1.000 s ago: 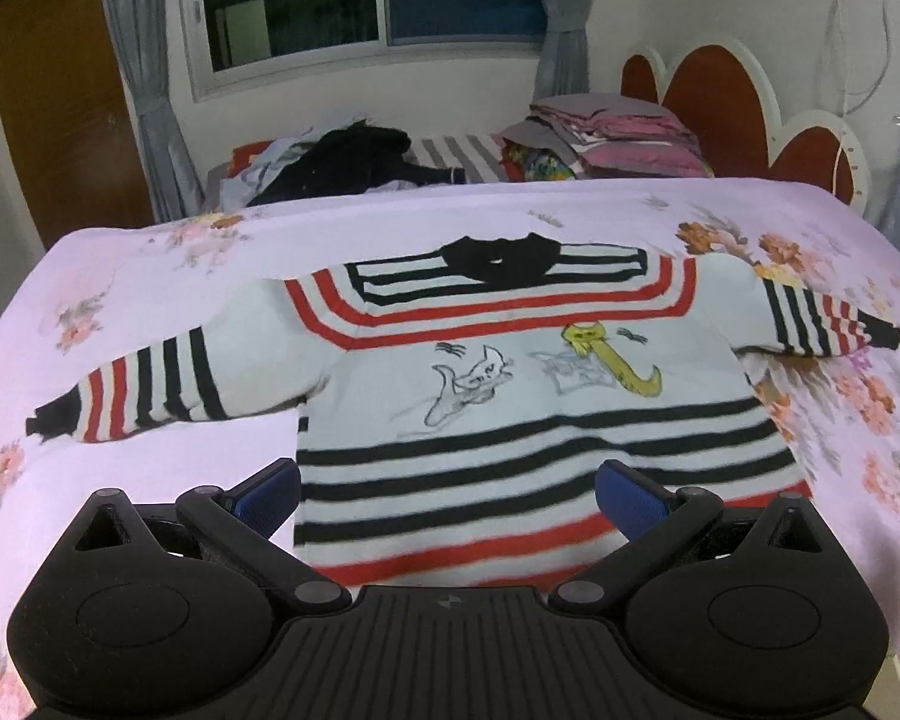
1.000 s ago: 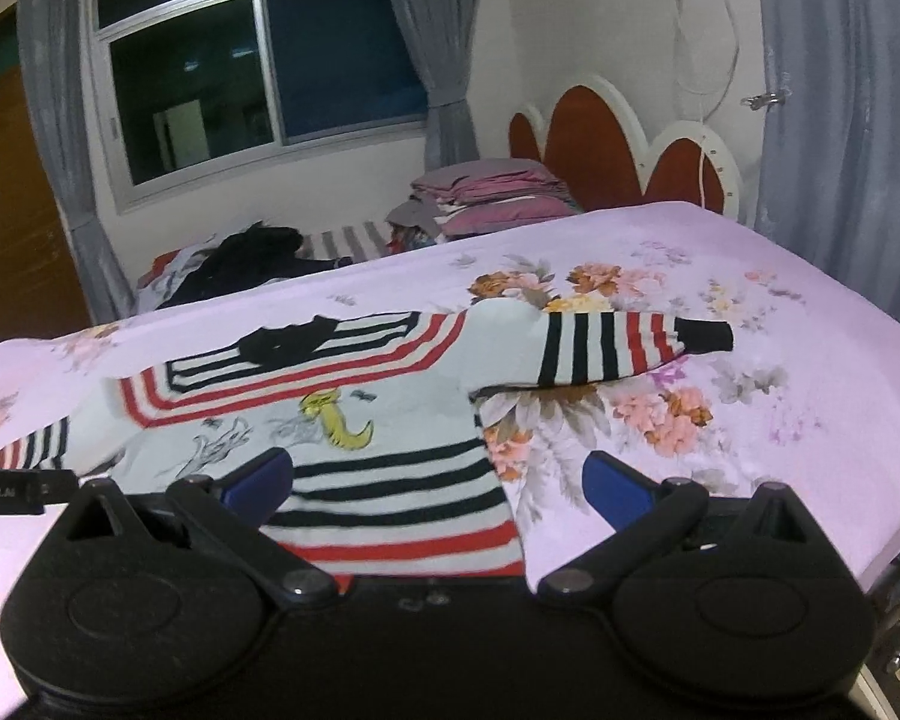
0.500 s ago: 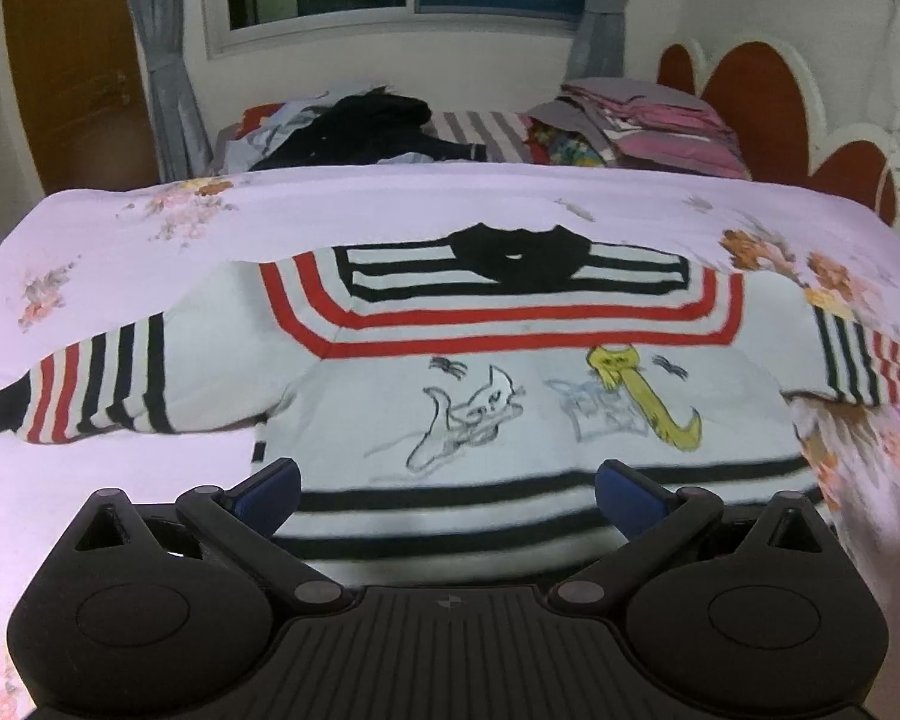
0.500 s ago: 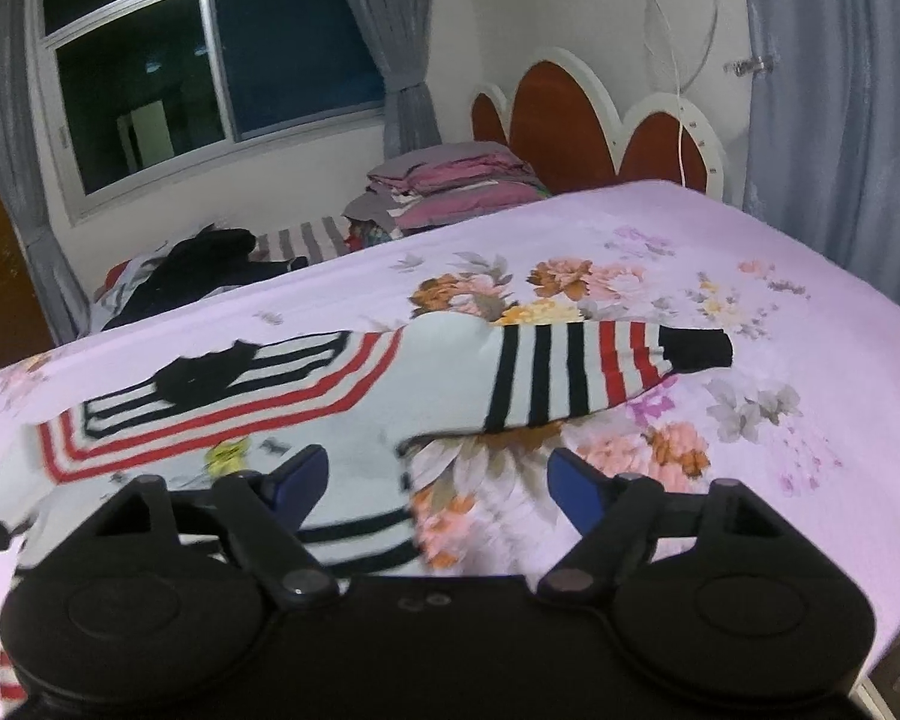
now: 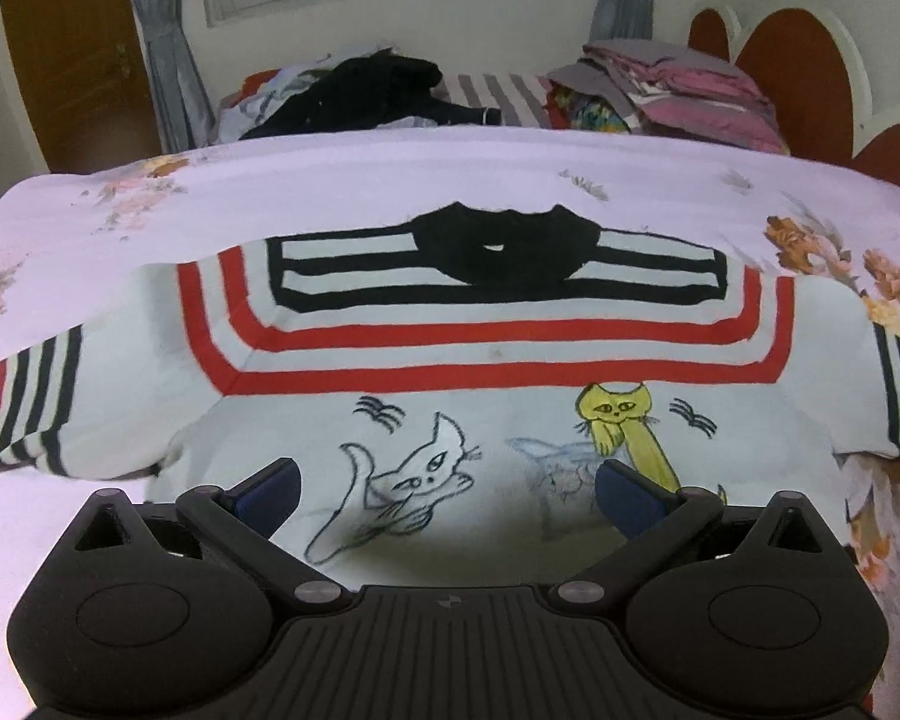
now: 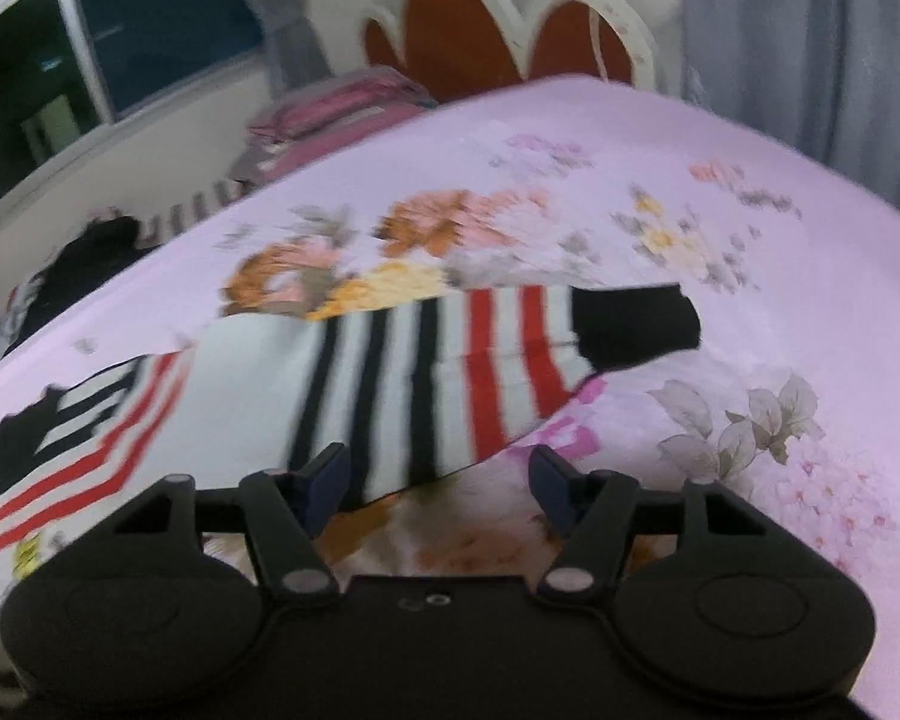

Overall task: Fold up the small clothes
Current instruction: 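Move the right tool to the black sleeve cuff and grasp it, then carry the gripped cuff across the sweater body toward the other sleeve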

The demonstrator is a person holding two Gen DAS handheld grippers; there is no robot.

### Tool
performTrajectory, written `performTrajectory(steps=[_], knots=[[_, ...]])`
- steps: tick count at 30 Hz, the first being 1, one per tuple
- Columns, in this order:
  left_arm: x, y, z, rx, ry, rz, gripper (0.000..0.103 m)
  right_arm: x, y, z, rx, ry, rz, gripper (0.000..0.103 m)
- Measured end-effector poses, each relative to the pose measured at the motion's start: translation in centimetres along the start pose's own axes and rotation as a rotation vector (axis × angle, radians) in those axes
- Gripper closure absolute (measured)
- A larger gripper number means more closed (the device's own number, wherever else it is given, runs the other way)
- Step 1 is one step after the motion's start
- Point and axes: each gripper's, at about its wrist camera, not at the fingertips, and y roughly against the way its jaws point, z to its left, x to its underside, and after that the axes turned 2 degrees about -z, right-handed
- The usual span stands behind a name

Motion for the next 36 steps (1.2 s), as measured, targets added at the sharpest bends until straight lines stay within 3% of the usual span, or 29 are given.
performTrajectory(steps=[8, 11, 17, 22, 28, 32, 36], knots=[[-1.4, -1.7, 0.0, -0.028, 0.031, 0.031, 0.000, -1.7, -5.3, -3.4, 0.031, -0.123, 0.041, 0.040], [-1.8, -2.1, 0.3, -0.042, 0.039, 0.032, 0.000, -2.0, -7.2, -4.2, 0.023, -0.177, 0.067, 0.056], [-2.0, -2.8, 0.6, 0.002, 0.050, 0.054, 0.000, -2.6, -7.7, -5.4, 0.027, -0.234, 0.015, 0.090], [-2.2, -2.6, 0.1, 0.058, 0.021, 0.034, 0.000, -3.1, -6.3, -4.6, 0.009, -0.188, -0.049, 0.095], [-2.8, -2.3, 0.8, 0.047, 0.034, 0.003, 0.000, -4.8, -3.1, 0.9, -0.112, -0.043, -0.143, 0.095], [-3.0, -2.1, 2.9, 0.044, 0.089, -0.004, 0.000, -4.8, -1.0, 8.1, -0.263, 0.097, -0.169, 0.095], [-2.9, -1.7, 5.1, 0.028, 0.099, -0.013, 0.000, -3.1, -0.2, 15.5, -0.421, 0.188, -0.132, 0.095]])
